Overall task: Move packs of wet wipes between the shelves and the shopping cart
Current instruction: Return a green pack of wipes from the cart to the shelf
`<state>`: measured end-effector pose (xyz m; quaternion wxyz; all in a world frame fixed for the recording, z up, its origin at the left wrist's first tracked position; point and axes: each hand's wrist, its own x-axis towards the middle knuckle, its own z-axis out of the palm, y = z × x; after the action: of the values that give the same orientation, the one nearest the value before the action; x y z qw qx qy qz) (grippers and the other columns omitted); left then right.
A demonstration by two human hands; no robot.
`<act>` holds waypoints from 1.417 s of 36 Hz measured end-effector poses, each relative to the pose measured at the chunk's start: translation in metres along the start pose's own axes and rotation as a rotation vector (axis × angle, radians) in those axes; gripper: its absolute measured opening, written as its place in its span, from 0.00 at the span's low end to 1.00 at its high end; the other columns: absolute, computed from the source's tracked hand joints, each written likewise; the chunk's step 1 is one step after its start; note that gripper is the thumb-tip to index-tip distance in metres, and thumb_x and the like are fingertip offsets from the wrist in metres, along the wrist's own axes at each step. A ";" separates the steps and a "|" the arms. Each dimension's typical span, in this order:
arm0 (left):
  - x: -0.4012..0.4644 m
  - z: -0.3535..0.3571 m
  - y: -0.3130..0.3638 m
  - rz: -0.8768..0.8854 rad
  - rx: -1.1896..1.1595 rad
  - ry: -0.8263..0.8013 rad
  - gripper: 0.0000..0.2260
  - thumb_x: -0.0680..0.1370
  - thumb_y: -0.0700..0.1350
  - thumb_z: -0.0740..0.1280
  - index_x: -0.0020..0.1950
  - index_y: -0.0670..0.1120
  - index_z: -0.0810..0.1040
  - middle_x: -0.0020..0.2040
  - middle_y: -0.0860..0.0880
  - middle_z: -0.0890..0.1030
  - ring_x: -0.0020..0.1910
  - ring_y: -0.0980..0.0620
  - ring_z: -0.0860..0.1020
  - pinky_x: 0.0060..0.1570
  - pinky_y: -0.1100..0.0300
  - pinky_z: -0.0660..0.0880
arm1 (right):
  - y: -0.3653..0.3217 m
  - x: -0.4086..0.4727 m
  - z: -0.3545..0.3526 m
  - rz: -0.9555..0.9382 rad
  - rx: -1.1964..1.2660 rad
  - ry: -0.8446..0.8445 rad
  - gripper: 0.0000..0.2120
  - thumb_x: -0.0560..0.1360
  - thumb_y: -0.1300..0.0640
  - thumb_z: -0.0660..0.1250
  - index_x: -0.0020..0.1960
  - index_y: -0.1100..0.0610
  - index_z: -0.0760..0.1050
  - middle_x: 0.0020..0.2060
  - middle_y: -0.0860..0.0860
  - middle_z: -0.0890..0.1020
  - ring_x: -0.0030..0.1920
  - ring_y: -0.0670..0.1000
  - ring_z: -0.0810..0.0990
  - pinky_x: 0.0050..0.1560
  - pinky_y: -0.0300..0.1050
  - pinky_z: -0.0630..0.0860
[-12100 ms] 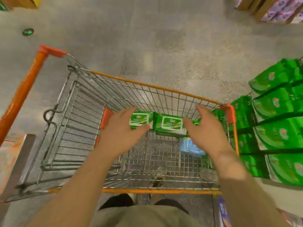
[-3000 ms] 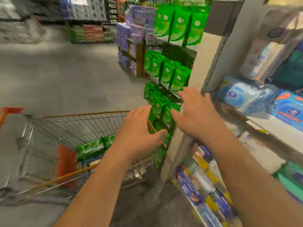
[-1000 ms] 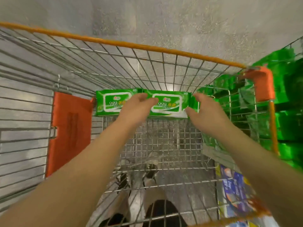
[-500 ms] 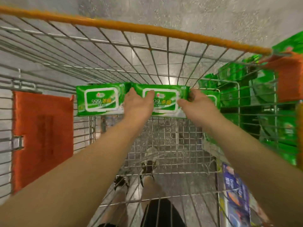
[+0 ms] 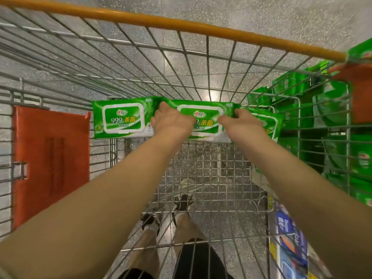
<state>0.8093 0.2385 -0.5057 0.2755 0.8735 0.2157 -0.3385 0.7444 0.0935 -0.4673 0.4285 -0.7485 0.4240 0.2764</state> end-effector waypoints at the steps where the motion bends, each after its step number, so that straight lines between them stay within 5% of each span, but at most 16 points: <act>1: 0.001 -0.001 0.000 -0.012 -0.039 -0.007 0.39 0.70 0.54 0.79 0.75 0.44 0.65 0.69 0.45 0.73 0.71 0.41 0.70 0.72 0.47 0.68 | -0.001 0.001 0.001 0.015 0.010 -0.006 0.30 0.79 0.45 0.66 0.77 0.55 0.62 0.61 0.51 0.74 0.56 0.53 0.75 0.56 0.49 0.72; 4: 0.002 -0.003 -0.003 -0.053 -0.177 -0.043 0.43 0.69 0.51 0.80 0.78 0.47 0.62 0.70 0.47 0.72 0.70 0.42 0.71 0.70 0.48 0.70 | 0.000 0.004 0.009 0.031 -0.001 0.002 0.37 0.78 0.46 0.68 0.80 0.55 0.55 0.74 0.53 0.66 0.72 0.59 0.68 0.72 0.57 0.67; 9: -0.001 -0.004 -0.004 -0.152 -0.375 -0.163 0.40 0.75 0.47 0.77 0.78 0.49 0.56 0.61 0.47 0.71 0.57 0.45 0.70 0.53 0.56 0.66 | 0.001 0.008 0.014 0.077 0.097 -0.018 0.46 0.78 0.47 0.69 0.82 0.50 0.40 0.81 0.52 0.54 0.79 0.61 0.57 0.76 0.59 0.57; 13: -0.001 -0.003 -0.008 -0.163 -0.362 -0.176 0.43 0.71 0.53 0.78 0.78 0.45 0.59 0.65 0.45 0.73 0.61 0.43 0.73 0.60 0.52 0.72 | -0.001 0.017 0.008 0.117 0.122 -0.028 0.43 0.76 0.45 0.71 0.81 0.52 0.49 0.79 0.54 0.61 0.76 0.62 0.62 0.73 0.60 0.63; 17: -0.005 -0.003 -0.004 -0.156 -0.390 -0.214 0.51 0.52 0.61 0.77 0.72 0.47 0.66 0.61 0.46 0.78 0.58 0.42 0.79 0.61 0.45 0.77 | -0.001 0.023 0.008 0.150 0.206 -0.084 0.44 0.73 0.45 0.73 0.80 0.55 0.53 0.75 0.56 0.66 0.71 0.62 0.67 0.68 0.57 0.66; 22: 0.001 -0.006 -0.006 -0.184 -0.511 -0.250 0.29 0.67 0.50 0.78 0.62 0.45 0.71 0.51 0.46 0.83 0.47 0.47 0.84 0.44 0.55 0.81 | -0.002 0.027 0.012 0.124 0.332 -0.177 0.35 0.66 0.40 0.76 0.66 0.59 0.75 0.61 0.50 0.79 0.58 0.52 0.75 0.56 0.49 0.64; 27: 0.004 -0.002 -0.012 -0.182 -0.592 -0.302 0.42 0.51 0.53 0.77 0.65 0.44 0.76 0.50 0.45 0.87 0.43 0.45 0.87 0.47 0.50 0.84 | 0.005 0.033 0.019 0.118 0.309 -0.091 0.45 0.67 0.42 0.78 0.75 0.59 0.62 0.66 0.54 0.75 0.64 0.57 0.73 0.65 0.53 0.68; 30: 0.000 -0.003 -0.015 -0.174 -0.609 -0.317 0.37 0.54 0.51 0.77 0.62 0.44 0.78 0.49 0.45 0.88 0.43 0.44 0.87 0.47 0.48 0.85 | 0.005 0.028 0.021 0.112 0.274 -0.053 0.51 0.67 0.42 0.79 0.79 0.57 0.56 0.72 0.55 0.70 0.70 0.59 0.70 0.71 0.57 0.67; 33: -0.008 -0.004 -0.023 -0.180 -0.620 -0.337 0.25 0.64 0.49 0.76 0.59 0.43 0.80 0.49 0.44 0.88 0.41 0.45 0.87 0.43 0.51 0.84 | 0.008 0.019 0.023 0.090 0.252 -0.054 0.49 0.66 0.43 0.80 0.78 0.58 0.58 0.70 0.54 0.73 0.66 0.58 0.74 0.69 0.57 0.72; 37: -0.026 -0.004 -0.048 -0.264 -0.596 -0.351 0.22 0.67 0.49 0.75 0.59 0.42 0.80 0.48 0.43 0.88 0.39 0.45 0.87 0.41 0.50 0.84 | 0.025 -0.001 0.032 0.089 0.184 -0.107 0.43 0.70 0.44 0.78 0.76 0.59 0.61 0.69 0.54 0.73 0.63 0.56 0.76 0.60 0.52 0.75; 40: -0.040 0.000 -0.075 -0.305 -0.573 -0.397 0.15 0.74 0.44 0.74 0.58 0.42 0.77 0.46 0.44 0.87 0.33 0.49 0.85 0.31 0.58 0.81 | 0.049 -0.020 0.042 0.100 0.151 -0.171 0.49 0.68 0.41 0.78 0.78 0.59 0.58 0.73 0.54 0.70 0.68 0.58 0.73 0.66 0.54 0.74; 42: -0.045 0.005 -0.094 -0.330 -0.545 -0.402 0.15 0.74 0.42 0.75 0.58 0.44 0.76 0.48 0.45 0.87 0.35 0.50 0.86 0.32 0.58 0.81 | 0.064 -0.028 0.048 0.131 0.139 -0.218 0.54 0.64 0.39 0.80 0.79 0.57 0.57 0.73 0.54 0.71 0.68 0.58 0.74 0.69 0.56 0.72; 45: -0.042 0.008 -0.117 -0.292 -0.498 -0.381 0.18 0.71 0.44 0.79 0.56 0.50 0.75 0.52 0.47 0.86 0.47 0.47 0.86 0.47 0.53 0.84 | 0.079 -0.033 0.052 0.151 0.176 -0.239 0.62 0.55 0.33 0.80 0.79 0.54 0.56 0.73 0.53 0.71 0.69 0.58 0.74 0.71 0.55 0.69; 48: -0.042 0.008 -0.125 -0.260 -0.511 -0.421 0.19 0.72 0.48 0.79 0.58 0.50 0.76 0.52 0.49 0.86 0.47 0.50 0.85 0.44 0.58 0.81 | 0.082 -0.032 0.052 0.201 0.265 -0.318 0.49 0.63 0.40 0.79 0.77 0.54 0.61 0.67 0.51 0.76 0.69 0.58 0.74 0.70 0.54 0.66; 51: -0.044 0.010 -0.123 -0.258 -0.580 -0.444 0.22 0.73 0.48 0.78 0.65 0.46 0.77 0.51 0.49 0.88 0.44 0.52 0.87 0.40 0.61 0.80 | 0.086 -0.029 0.053 0.157 0.339 -0.367 0.46 0.52 0.38 0.83 0.66 0.51 0.73 0.56 0.48 0.84 0.58 0.53 0.82 0.70 0.58 0.69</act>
<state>0.7051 0.3163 -0.5217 0.5064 0.6303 0.3457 -0.4762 0.6529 0.1278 -0.5055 0.5949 -0.5681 0.4362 0.3647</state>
